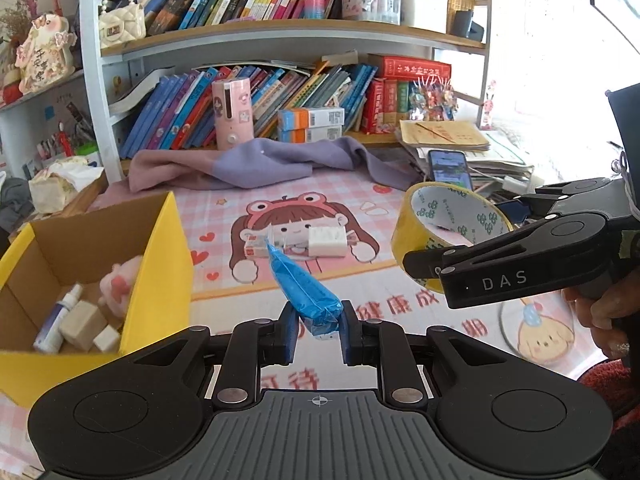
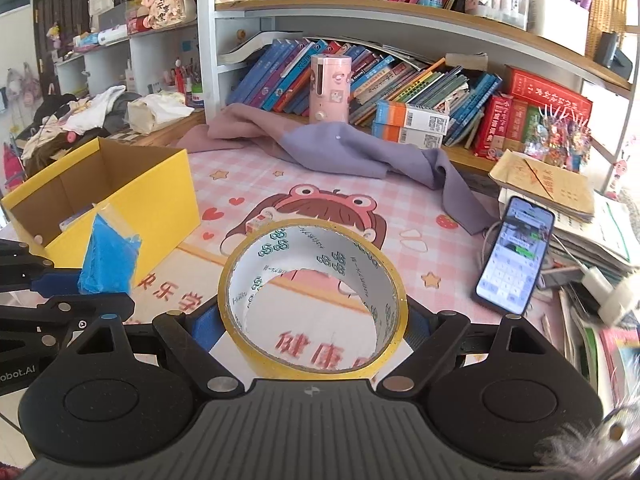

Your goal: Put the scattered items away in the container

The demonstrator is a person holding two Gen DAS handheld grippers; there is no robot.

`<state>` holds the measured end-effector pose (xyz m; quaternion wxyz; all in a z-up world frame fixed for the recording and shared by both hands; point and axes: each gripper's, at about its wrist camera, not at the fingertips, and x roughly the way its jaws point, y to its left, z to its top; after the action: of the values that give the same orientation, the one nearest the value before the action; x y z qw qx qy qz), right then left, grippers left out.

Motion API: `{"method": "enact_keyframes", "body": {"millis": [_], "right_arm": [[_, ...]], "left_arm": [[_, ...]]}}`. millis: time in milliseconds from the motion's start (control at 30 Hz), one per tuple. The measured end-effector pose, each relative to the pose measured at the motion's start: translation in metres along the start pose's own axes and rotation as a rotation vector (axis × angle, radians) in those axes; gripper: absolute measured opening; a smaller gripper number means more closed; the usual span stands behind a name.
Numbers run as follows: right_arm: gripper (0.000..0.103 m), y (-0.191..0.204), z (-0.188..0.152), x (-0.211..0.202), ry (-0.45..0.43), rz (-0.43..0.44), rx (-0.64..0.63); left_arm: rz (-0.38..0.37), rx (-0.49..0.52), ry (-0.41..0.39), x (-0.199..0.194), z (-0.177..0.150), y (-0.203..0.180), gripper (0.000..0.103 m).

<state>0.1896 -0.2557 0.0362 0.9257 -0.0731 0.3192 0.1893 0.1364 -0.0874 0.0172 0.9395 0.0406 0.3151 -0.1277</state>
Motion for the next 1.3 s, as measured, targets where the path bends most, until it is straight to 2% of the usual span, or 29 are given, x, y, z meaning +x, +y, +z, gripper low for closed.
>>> {"method": "enact_keyframes", "body": {"millis": [333,533,767,1300], "right_arm": [[0.086,0.056,-0.031,-0.047,-0.008,-0.037,-0.003],[0.086,0.094,-0.053,-0.071,0.002,-0.03,-0.018],[0.086,0.136,-0.07,-0.089,0.019,0.011,-0.044],[0.086,0.195,-0.066,-0.085,0.032,0.132,-0.149]], "left_arm": [[-0.009,0.015,-0.013,-0.055,-0.039,0.015,0.019],[-0.001,-0.004,-0.002,-0.087,-0.067,0.027,0.019],[0.025,-0.042,0.012,-0.118,-0.093,0.046,0.019],[0.113,-0.126,0.028,-0.151,-0.12,0.083,0.019]]}}
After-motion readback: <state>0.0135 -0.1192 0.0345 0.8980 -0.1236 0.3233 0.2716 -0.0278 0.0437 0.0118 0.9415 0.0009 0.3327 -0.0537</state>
